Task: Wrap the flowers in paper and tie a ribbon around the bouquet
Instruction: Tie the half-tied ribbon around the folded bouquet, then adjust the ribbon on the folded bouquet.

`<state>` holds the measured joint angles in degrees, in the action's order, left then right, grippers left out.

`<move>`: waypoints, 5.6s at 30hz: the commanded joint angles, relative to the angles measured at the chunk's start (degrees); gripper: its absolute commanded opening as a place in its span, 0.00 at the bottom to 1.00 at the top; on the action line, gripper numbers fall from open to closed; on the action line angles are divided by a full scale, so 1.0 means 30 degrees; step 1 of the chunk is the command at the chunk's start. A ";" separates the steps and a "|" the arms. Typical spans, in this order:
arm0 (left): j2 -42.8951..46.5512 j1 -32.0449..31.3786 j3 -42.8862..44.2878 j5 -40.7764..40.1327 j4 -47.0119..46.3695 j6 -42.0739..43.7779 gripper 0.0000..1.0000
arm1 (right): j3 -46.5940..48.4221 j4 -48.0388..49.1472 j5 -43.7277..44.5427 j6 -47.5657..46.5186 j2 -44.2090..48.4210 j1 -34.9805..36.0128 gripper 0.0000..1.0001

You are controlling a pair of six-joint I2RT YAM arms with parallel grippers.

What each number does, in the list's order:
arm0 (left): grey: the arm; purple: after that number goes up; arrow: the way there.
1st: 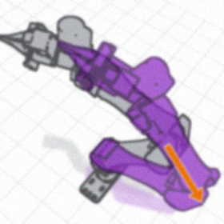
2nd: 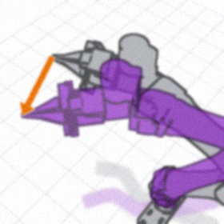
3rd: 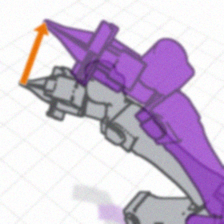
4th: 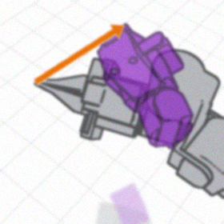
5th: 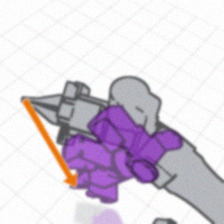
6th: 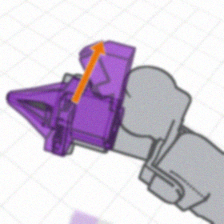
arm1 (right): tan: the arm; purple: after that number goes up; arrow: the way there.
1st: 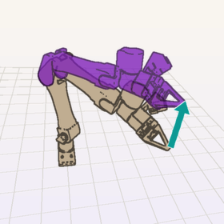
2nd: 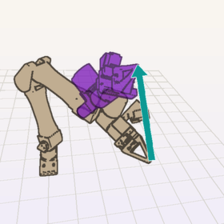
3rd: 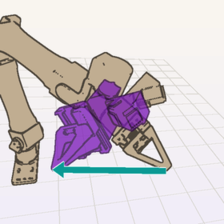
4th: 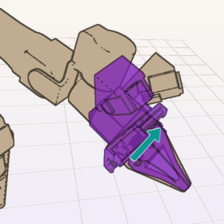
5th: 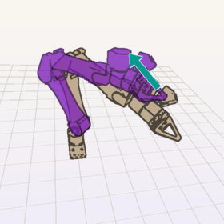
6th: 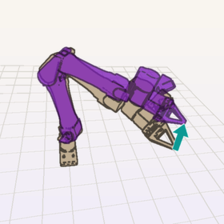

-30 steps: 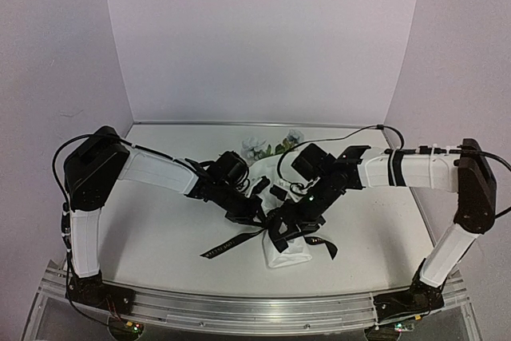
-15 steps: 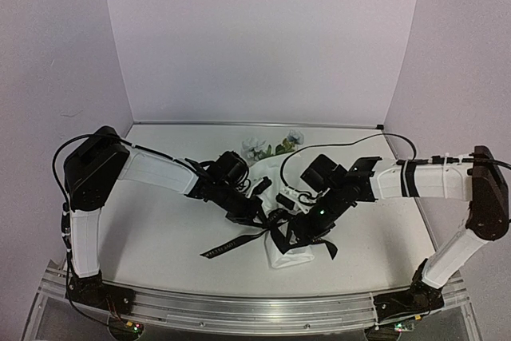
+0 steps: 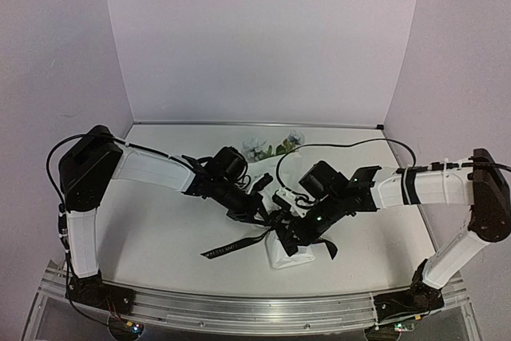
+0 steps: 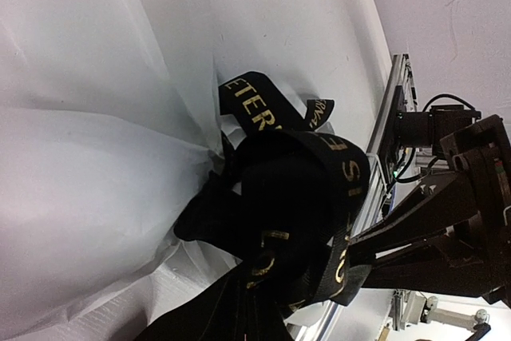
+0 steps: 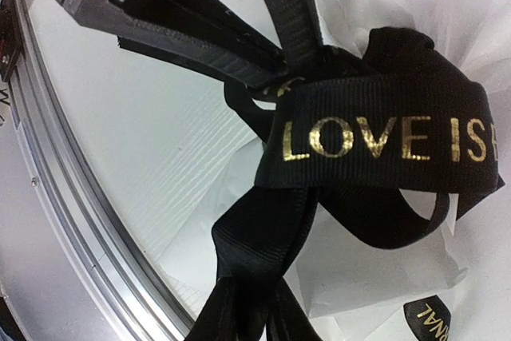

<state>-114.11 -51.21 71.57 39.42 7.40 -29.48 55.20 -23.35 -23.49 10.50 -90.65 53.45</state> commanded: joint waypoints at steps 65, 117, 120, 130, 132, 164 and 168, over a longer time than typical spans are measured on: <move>0.9380 0.2008 -1.0136 -0.7358 -0.0548 -0.2676 0.00 | 0.2309 -0.5675 0.6181 0.0858 -0.0784 0.0711 0.00; 1.0821 0.6760 -1.1442 -0.5586 0.0987 -0.2111 0.00 | 0.0785 -0.8359 0.5684 0.3349 0.1110 0.2513 0.02; 1.0746 0.6086 -1.1489 -0.5573 0.0783 -0.2165 0.00 | 0.0442 -0.6498 0.4300 0.4343 0.0779 0.3033 0.07; 1.0136 0.5733 -1.1399 -0.5663 0.0446 -0.2128 0.00 | -0.0539 -0.5752 0.6511 0.3752 0.3315 0.2439 0.63; 1.0115 0.5733 -1.1299 -0.5669 0.0541 -0.2062 0.00 | -0.1039 -0.5670 0.7409 0.3706 0.3586 0.1317 0.63; 0.9888 0.5704 -1.0971 -0.5435 0.0586 -0.1952 0.00 | 0.0921 -0.1486 0.2976 -0.0718 -0.1453 0.1557 0.66; 0.9924 0.5704 -1.0996 -0.5406 0.0522 -0.1981 0.00 | 0.1882 -0.1510 0.3902 -0.0769 -0.2500 0.1553 0.66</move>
<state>-84.44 -33.98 36.75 23.31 9.56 -35.97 56.66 -27.34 -13.98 7.97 -96.25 57.95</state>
